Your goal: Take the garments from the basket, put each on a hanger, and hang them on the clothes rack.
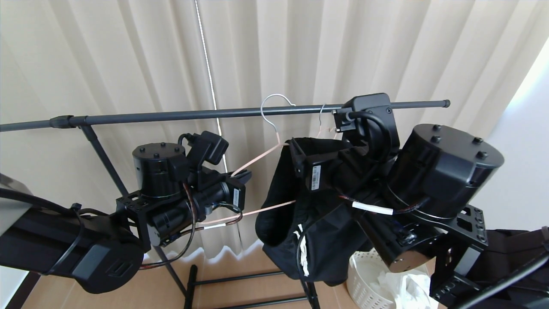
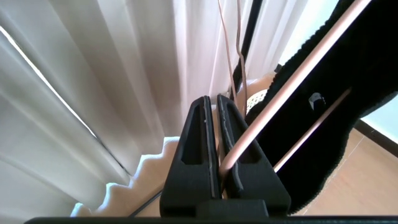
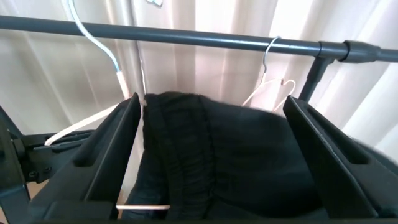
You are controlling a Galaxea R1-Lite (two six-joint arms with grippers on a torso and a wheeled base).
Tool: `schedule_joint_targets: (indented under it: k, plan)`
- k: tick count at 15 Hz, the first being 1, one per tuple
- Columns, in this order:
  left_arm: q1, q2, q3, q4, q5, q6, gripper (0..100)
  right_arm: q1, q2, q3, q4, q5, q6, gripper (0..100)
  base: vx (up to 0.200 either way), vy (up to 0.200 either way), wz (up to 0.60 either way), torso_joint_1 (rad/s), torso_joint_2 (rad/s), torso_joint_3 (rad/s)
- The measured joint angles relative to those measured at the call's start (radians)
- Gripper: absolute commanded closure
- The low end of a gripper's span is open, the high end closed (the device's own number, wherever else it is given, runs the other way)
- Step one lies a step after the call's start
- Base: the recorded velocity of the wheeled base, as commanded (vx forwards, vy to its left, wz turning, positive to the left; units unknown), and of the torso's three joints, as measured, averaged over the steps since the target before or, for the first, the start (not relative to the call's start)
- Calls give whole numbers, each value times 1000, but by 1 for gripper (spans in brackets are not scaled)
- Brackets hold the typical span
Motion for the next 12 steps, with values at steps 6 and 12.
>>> schedule_joint_targets:
  k: [6,12]
  plan:
    - [17,0,20,-1,-44,11,100,-171,-161,13,351,402,-53,0,0,0,0,0,0,0]
    - [43,-1,66,-59,-113,66,100,-375,-293,-274,1069,846,-112,0,0,0,0,0,0,0]
